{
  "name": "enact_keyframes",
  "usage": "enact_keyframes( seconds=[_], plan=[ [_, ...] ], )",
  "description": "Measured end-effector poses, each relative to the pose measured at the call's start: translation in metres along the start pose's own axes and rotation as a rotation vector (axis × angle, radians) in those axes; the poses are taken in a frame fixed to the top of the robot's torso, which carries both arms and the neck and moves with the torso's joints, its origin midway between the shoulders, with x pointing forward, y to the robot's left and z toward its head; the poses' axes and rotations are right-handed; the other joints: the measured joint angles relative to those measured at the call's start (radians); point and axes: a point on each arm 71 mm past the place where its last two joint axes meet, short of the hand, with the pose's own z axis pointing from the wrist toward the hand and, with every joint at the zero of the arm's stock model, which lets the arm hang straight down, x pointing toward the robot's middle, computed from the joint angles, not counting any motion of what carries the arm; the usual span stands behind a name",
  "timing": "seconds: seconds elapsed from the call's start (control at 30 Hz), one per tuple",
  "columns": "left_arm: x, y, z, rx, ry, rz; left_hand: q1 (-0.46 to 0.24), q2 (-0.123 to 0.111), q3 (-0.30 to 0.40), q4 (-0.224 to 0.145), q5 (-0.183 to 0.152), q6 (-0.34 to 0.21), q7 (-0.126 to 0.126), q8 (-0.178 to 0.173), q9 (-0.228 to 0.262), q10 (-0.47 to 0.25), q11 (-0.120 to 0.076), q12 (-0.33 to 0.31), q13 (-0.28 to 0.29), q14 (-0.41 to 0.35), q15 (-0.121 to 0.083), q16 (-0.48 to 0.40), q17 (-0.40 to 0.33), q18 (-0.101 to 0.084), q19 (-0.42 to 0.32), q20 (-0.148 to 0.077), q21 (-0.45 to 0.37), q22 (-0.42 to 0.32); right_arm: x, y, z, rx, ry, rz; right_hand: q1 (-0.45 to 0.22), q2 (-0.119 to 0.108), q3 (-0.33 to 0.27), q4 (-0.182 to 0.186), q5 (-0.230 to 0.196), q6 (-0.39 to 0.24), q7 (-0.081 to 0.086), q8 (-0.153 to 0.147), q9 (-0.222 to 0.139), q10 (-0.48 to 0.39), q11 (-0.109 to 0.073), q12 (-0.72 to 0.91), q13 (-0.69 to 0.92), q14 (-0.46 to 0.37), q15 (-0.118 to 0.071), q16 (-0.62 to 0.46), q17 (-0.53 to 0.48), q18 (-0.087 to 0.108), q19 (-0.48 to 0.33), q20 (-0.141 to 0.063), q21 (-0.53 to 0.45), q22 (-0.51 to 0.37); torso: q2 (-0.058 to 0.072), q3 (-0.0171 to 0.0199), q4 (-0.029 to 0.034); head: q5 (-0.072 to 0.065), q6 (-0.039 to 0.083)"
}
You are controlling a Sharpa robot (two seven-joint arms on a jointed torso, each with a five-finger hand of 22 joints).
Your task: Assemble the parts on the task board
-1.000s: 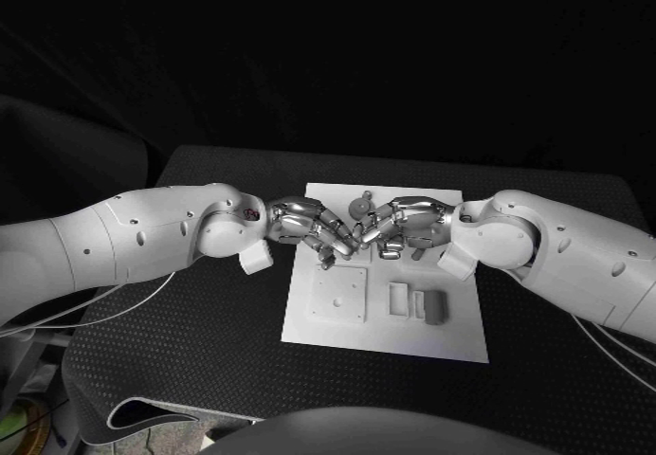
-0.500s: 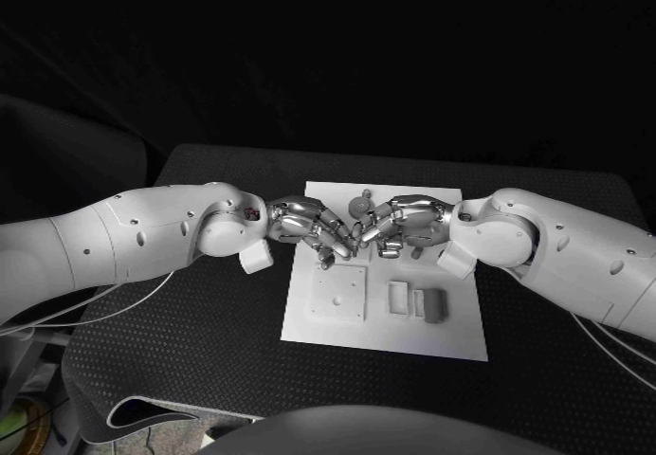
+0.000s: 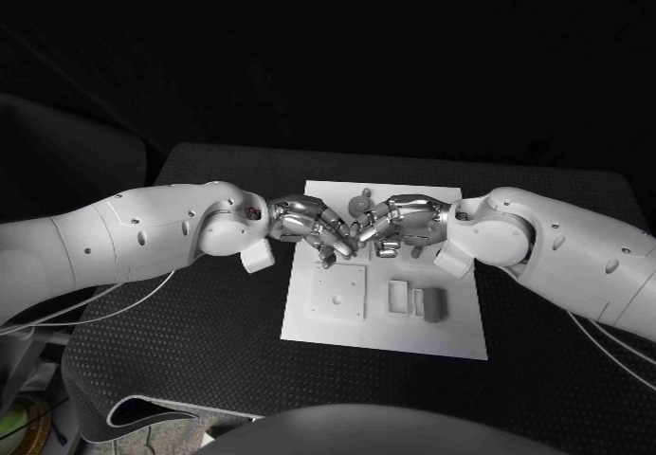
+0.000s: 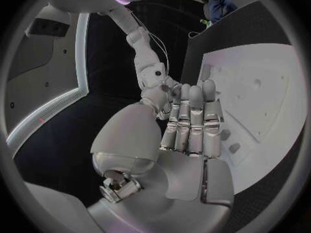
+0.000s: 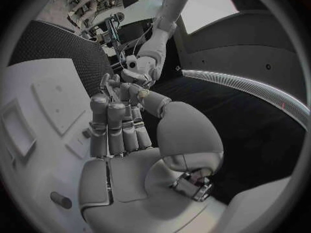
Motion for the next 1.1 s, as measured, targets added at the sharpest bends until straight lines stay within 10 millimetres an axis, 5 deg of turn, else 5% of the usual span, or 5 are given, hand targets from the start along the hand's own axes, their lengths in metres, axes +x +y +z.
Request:
enact_keyframes(
  seconds=[0.47, 0.9, 1.1],
  plan=[
    [-0.0016, -0.0002, 0.0001, 0.001, -0.024, -0.001, -0.008, 0.009, 0.031, -0.001, 0.0, 0.039, -0.002, 0.02, 0.01, 0.046, -0.009, 0.02, 0.011, 0.031, -0.013, 0.012, 0.005, 0.001, 0.026, -0.007, 0.0, 0.008, -0.0007, -0.0008, -0.0005, 0.005, -0.003, -0.009, 0.0, 0.0, 0.0, 0.0, -0.001, 0.0, 0.0, 0.0, 0.0, 0.0, 0.0, 0.0, 0.0, -0.002, -0.003, 0.0, 0.0, 0.0, 0.0, 0.0, 0.0, 0.0, 0.0, 0.0, 0.0001, 0.0, -0.001],
    [-0.0047, 0.0, -0.0002, -0.001, -0.061, 0.006, 0.056, -0.014, 0.272, -0.001, -0.008, 0.091, -0.012, 0.037, 0.037, 0.102, -0.031, 0.022, 0.039, 0.08, -0.03, 0.016, 0.003, 0.0, 0.058, -0.026, 0.016, 0.021, -0.0026, -0.0014, -0.0032, 0.0, -0.01, -0.013, 0.0, 0.0, 0.002, 0.002, -0.001, 0.0, 0.0, 0.0, 0.001, 0.0, -0.001, 0.0, 0.0, -0.001, -0.004, 0.0, 0.001, 0.0, 0.0, 0.0, 0.0, 0.0, 0.0, 0.0002, -0.0002, -0.002, -0.002],
    [-0.0063, 0.0005, -0.0007, -0.004, -0.074, 0.009, 0.045, -0.016, 0.291, -0.002, -0.008, 0.091, -0.013, 0.04, 0.043, 0.109, -0.034, 0.031, 0.046, 0.088, -0.034, 0.016, 0.005, -0.002, 0.063, -0.03, 0.02, 0.021, -0.0071, -0.0004, -0.009, -0.038, -0.046, -0.01, 0.0, 0.0, -0.001, 0.004, 0.0, 0.0, 0.0, 0.0, 0.001, 0.004, 0.0, -0.003, 0.001, 0.0, -0.004, 0.0, 0.001, 0.0, 0.0, 0.0, 0.0, 0.0, 0.0, 0.0005, 0.0002, -0.003, -0.001]
  ],
)
